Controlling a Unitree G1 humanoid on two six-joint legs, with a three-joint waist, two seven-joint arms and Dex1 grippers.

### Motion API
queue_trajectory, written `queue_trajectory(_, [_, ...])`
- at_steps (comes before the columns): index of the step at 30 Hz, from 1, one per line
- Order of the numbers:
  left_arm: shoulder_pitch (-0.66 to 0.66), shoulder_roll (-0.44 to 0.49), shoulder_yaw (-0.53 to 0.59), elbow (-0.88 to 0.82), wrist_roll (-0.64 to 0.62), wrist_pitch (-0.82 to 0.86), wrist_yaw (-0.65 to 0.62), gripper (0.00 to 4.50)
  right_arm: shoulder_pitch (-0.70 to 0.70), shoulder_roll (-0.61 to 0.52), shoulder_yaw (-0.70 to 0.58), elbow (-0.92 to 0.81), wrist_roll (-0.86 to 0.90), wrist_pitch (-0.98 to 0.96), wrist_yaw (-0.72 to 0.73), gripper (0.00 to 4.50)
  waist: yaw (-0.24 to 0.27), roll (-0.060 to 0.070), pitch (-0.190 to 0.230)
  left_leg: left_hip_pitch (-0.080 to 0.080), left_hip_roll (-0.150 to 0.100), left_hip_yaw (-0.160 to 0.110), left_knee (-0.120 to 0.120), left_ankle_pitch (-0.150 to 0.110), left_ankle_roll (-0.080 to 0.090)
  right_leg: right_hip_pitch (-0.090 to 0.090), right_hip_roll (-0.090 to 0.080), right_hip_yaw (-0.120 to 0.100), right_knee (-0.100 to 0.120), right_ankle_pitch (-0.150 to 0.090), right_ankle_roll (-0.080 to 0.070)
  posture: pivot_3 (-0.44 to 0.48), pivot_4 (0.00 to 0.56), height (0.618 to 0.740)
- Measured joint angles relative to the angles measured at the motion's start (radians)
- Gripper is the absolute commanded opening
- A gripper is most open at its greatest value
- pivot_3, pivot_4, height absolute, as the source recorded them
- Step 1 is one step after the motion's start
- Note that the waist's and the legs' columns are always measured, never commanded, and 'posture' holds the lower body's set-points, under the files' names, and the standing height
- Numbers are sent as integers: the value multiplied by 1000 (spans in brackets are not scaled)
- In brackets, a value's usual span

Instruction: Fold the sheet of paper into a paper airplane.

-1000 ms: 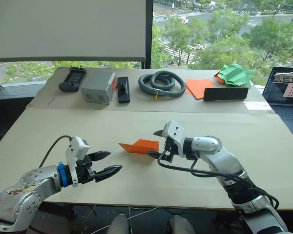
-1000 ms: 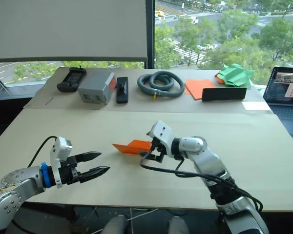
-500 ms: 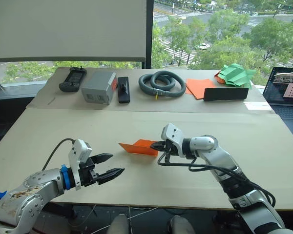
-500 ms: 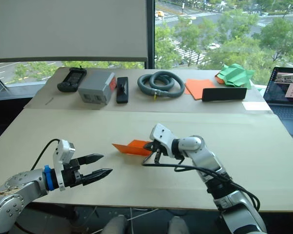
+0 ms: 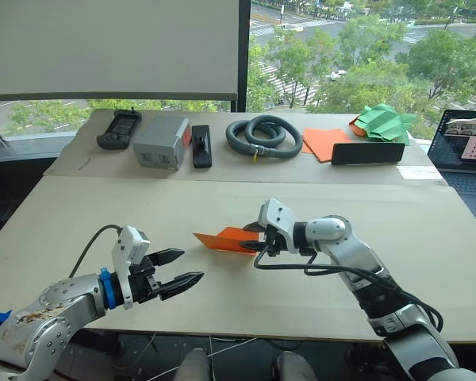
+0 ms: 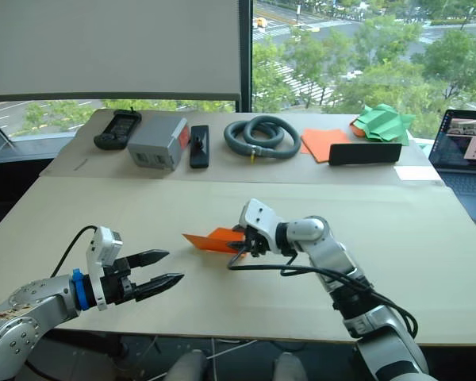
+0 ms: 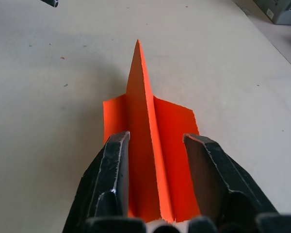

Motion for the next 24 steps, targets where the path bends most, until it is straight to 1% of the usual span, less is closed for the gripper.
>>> queue_trajectory(10, [25,0,1,-12,-15,0,28,4500,-4,11,16,90,-27,-42,29,1874,0,0,0,0,0,0,0,0,0,0,0,0,0,0,0,0,150,710])
queue_trajectory(13, [26,0,1,-23,-22,1,34,4500,-4,19,22,104,-30,-42,36,1066,0,0,0,0,0,0,0,1,0,0,0,0,0,0,0,0,150,710])
queue_trajectory(16, [26,0,4,-28,-37,1,38,4500,-5,20,22,105,-30,-42,41,9,0,0,0,0,0,0,0,1,0,0,0,0,1,0,0,0,150,710])
queue_trajectory(21, [24,0,20,-33,-56,1,45,4500,-7,20,22,95,-27,-36,42,9,0,0,0,0,0,0,0,1,0,0,0,0,1,0,0,0,150,710])
queue_trajectory(24, [6,0,20,-33,-64,4,52,4500,-1,16,12,56,-20,-9,35,9,1,0,0,0,0,0,0,1,0,0,0,0,1,0,0,0,150,710])
